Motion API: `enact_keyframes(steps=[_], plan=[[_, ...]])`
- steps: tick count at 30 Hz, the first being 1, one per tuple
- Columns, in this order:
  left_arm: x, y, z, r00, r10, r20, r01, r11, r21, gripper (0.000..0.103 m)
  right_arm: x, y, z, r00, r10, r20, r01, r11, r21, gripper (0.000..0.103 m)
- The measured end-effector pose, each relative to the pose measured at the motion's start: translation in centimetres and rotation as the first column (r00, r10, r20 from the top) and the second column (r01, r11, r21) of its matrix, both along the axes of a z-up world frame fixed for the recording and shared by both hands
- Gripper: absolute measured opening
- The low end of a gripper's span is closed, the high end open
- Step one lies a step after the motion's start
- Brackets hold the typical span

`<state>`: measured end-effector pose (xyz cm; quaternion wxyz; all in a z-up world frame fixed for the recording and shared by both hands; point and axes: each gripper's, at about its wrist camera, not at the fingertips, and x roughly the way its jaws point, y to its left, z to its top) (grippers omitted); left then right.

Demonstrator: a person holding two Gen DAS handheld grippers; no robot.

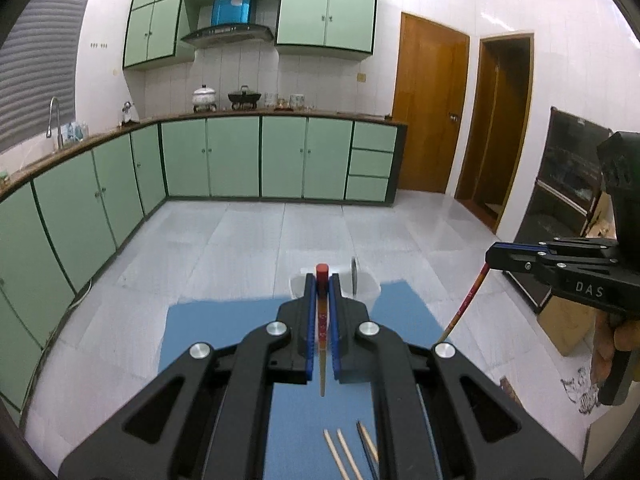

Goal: Organize utensils
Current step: 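Carry the chopsticks to the holder and lower the left tool's chopstick into a compartment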

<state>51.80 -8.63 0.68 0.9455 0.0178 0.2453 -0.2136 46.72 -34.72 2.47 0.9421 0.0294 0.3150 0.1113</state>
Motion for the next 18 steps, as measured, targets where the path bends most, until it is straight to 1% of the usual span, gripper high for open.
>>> enact_keyframes(steps=[3,7,10,12,14,18], plan=[[2.3,-1.0,2.3,0.999,0.006,0.033,-0.005,1.0,-0.02,0.005,2.8,-0.7,1.9,0.999,-0.026,0.02,0.026,1.0,0.004,0.006],[4.9,-2.7,4.5,0.997,0.011,0.073,-0.008,0.999,-0.039,0.005,6.4,-1.2,4.2,0.997,-0.055,0.061,0.056,0.998,-0.013,0.006],[6.9,-4.1,5.2,0.995,0.015,0.095,-0.012,0.999,-0.033,0.005,9.3,-1.3,4.9,0.994,-0.068,0.086,0.072,0.997,-0.039,0.006],[8.4,-5.2,4.9,0.994,0.019,0.106,-0.017,1.0,-0.018,0.005,11.3,-1.5,4.6,0.993,-0.076,0.088,0.081,0.996,-0.045,0.006],[9.9,-5.9,4.2,0.994,0.023,0.103,-0.022,1.0,-0.009,0.005,13.4,-1.8,3.7,0.993,-0.082,0.079,0.086,0.995,-0.049,0.006],[12.9,-7.0,1.4,0.997,0.024,0.071,-0.025,1.0,0.01,0.005,17.1,-2.1,0.1,0.996,-0.09,0.026,0.092,0.994,-0.061,0.006]])
